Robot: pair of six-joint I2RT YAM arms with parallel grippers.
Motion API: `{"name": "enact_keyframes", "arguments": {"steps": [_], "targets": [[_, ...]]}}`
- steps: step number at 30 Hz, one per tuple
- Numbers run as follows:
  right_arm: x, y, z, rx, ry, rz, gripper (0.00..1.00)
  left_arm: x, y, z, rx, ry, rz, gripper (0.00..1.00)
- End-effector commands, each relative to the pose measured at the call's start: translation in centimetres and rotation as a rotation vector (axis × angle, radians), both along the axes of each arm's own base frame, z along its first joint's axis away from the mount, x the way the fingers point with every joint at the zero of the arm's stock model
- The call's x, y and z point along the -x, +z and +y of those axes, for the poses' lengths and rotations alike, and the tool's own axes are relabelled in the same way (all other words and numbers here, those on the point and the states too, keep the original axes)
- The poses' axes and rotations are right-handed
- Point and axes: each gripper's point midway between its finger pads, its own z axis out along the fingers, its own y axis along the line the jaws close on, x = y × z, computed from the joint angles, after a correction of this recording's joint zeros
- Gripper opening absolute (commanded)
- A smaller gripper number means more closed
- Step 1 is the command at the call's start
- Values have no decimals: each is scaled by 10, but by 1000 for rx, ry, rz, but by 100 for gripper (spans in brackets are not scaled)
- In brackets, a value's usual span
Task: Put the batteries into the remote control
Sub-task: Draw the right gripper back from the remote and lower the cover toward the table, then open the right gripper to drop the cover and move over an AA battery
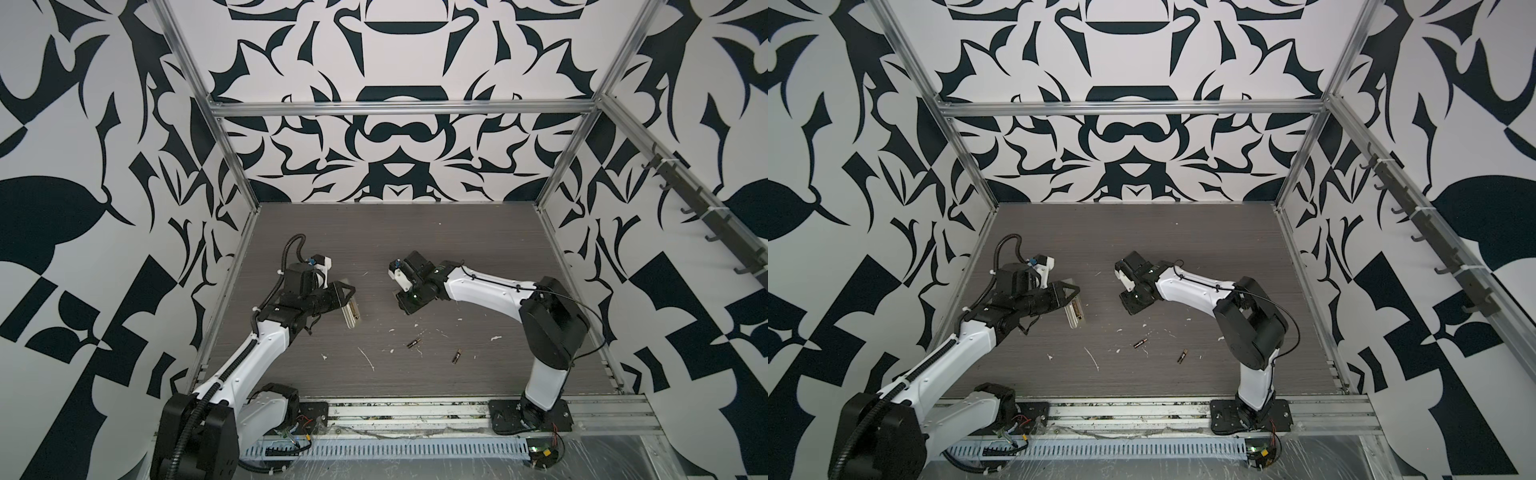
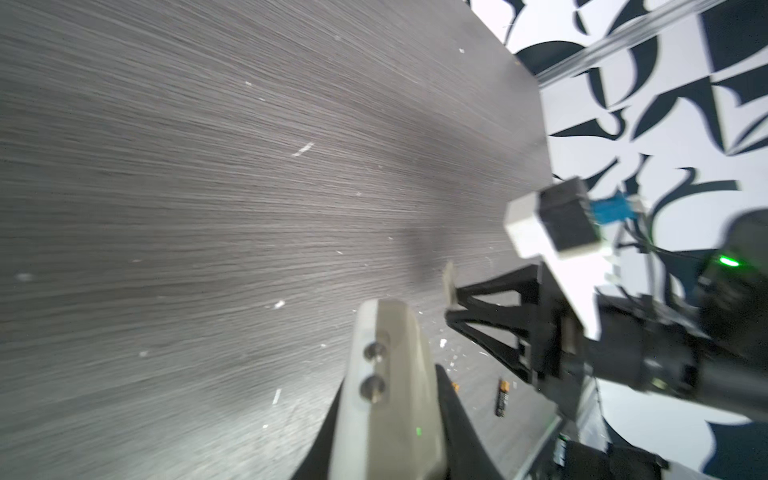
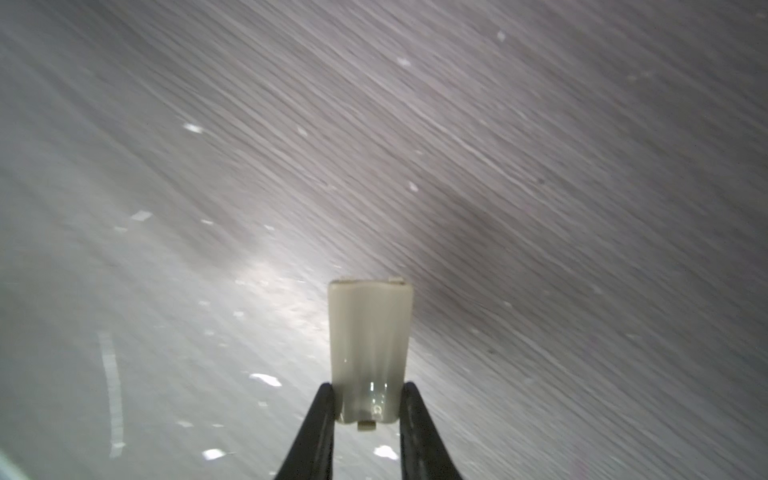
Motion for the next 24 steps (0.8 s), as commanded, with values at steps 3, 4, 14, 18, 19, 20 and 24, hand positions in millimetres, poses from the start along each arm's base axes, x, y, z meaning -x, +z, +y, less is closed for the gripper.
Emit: {"name": "enact_keyframes", "arguments": {"steps": [3, 4, 14, 18, 19, 20, 24], "targets": [[-6, -2, -21, 168, 26, -26, 17, 9, 17, -15, 145, -60, -55, 0], [-6, -4, -21, 173, 23, -19, 17, 10, 15, -15, 149, -59, -53, 0], [-5, -23, -27, 228, -2, 25, 25, 13, 13, -16, 170, -62, -74, 0], [-6, -14, -27, 228, -24, 22, 49, 13, 8, -15, 170, -59, -70, 0], [-7, -9, -26, 219, -31, 16, 55, 14, 7, -16, 173, -63, -67, 0], [-7, -2, -26, 212, -38, 11, 61, 14, 7, -16, 175, -65, -68, 0], [4, 34, -36, 224, -76, -35, 71, 15, 9, -15, 171, -66, -76, 0]]}}
